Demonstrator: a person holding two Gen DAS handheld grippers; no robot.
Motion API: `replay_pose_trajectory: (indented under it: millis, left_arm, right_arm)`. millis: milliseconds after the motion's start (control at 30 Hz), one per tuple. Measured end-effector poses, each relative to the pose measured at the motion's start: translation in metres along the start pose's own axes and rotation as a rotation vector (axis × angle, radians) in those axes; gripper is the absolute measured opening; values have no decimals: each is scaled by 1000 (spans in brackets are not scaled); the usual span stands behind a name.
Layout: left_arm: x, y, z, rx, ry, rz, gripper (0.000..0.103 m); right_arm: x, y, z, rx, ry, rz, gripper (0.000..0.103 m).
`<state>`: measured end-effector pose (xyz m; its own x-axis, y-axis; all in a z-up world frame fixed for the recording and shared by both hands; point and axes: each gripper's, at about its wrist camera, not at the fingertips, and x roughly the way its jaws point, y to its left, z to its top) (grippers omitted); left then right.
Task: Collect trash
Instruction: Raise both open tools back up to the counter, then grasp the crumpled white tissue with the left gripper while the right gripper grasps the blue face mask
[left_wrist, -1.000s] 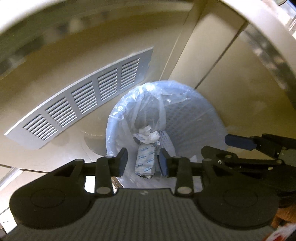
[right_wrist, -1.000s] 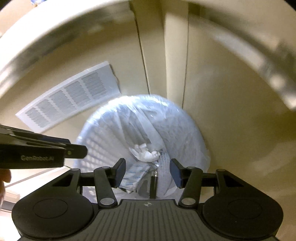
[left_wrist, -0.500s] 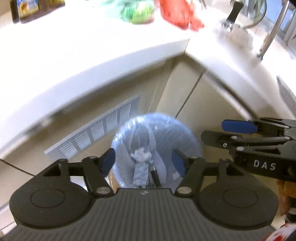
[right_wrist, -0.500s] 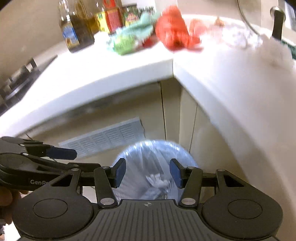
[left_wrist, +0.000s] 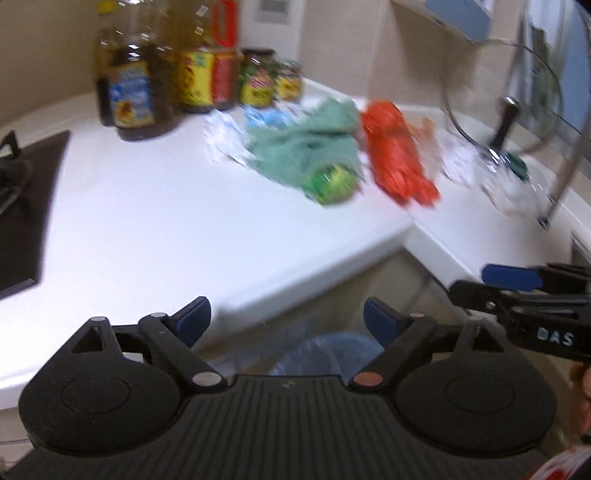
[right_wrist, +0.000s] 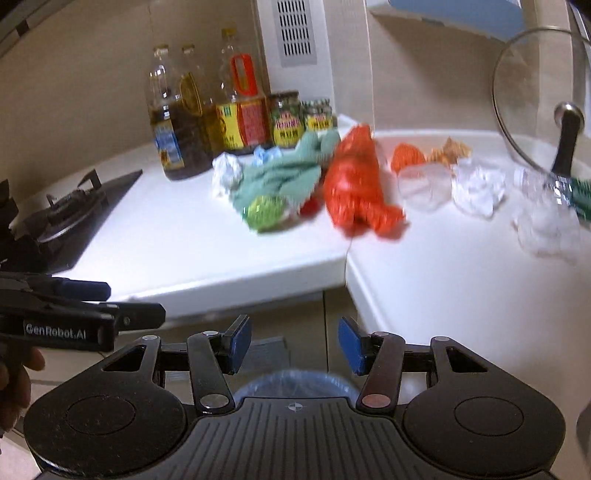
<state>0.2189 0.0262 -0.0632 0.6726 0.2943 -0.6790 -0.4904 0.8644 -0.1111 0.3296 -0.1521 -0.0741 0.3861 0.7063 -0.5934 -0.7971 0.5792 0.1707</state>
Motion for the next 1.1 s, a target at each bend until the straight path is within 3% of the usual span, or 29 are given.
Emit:
replay_pose_trajectory:
  millis: [300,500,833,1100]
  left_arm:
    - [6,11,35,-84,-57,95,91]
    - [28,28,67,-102,-70,112,91]
    - [97,58,132,-57,-66,41,85]
    - [149,74,154,-30,-31,-8,74]
  right_arm:
    - [12,-13,43,-89,-42,63,53]
    - [30,-14,75,-94,-54,56,53]
    - [81,-6,127,-58,-68,-7,53]
    - [126,-3,157,-44,-60,-51,53]
